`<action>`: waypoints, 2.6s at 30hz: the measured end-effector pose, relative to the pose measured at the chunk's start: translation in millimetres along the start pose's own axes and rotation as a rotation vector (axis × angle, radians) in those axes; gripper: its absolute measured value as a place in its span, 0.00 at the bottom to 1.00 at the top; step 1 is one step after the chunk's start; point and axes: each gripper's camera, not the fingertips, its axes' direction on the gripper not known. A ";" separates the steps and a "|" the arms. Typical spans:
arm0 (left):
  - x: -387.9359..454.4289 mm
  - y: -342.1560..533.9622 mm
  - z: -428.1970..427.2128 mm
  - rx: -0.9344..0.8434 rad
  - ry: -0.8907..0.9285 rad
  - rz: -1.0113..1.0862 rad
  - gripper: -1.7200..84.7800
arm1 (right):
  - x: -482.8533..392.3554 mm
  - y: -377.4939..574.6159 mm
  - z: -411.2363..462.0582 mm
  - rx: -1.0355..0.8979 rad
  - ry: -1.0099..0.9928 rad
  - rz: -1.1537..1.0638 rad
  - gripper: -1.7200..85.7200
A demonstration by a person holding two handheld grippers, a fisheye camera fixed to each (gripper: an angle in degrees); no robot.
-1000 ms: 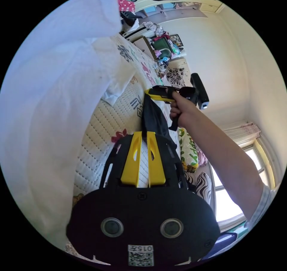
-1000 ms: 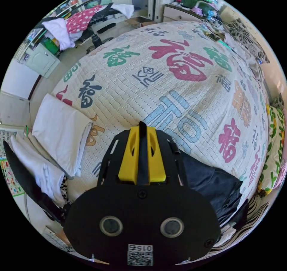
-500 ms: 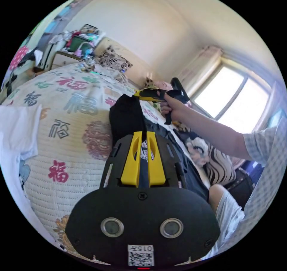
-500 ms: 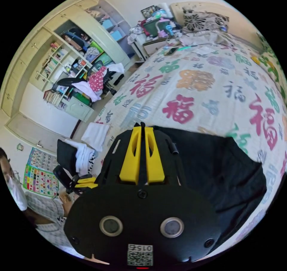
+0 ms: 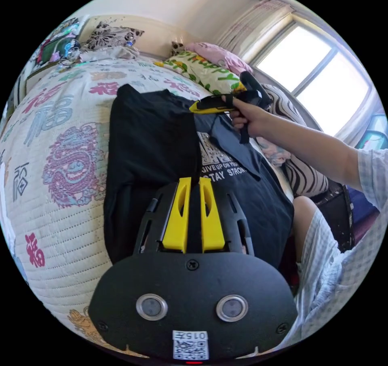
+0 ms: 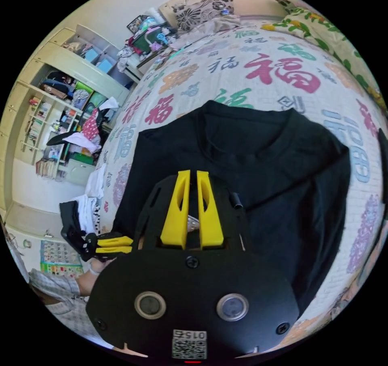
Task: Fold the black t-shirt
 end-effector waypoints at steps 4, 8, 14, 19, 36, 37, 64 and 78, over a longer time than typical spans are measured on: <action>10.8 -11.9 43.5 -0.138 0.139 0.059 0.04 | -21.2 5.1 -23.6 0.062 0.096 -0.092 0.07; 16.8 -14.9 49.9 0.055 0.142 0.058 0.04 | -68.6 12.1 -12.1 -0.053 0.117 -0.277 0.03; 1.3 -19.2 92.3 0.035 0.030 -0.056 0.03 | -105.8 30.0 28.8 -0.156 0.178 -0.258 0.01; -9.7 -25.6 133.1 -0.032 0.049 -0.108 0.02 | -121.1 41.0 10.9 -0.153 0.204 -0.138 0.01; 16.4 30.0 129.3 0.310 -0.170 -0.192 0.01 | -407.7 63.3 -228.9 0.056 0.324 -0.477 0.01; 18.3 28.7 133.0 0.301 -0.175 -0.207 0.01 | -408.3 68.6 -231.6 0.057 0.344 -0.491 0.01; -21.6 -282.9 489.3 -0.265 -0.350 0.087 0.10 | 25.0 82.4 -140.8 -0.231 0.289 -0.194 0.11; 129.6 -163.6 322.8 -0.121 -0.252 0.311 0.03 | -18.8 241.3 -292.7 -0.088 0.167 -0.402 0.02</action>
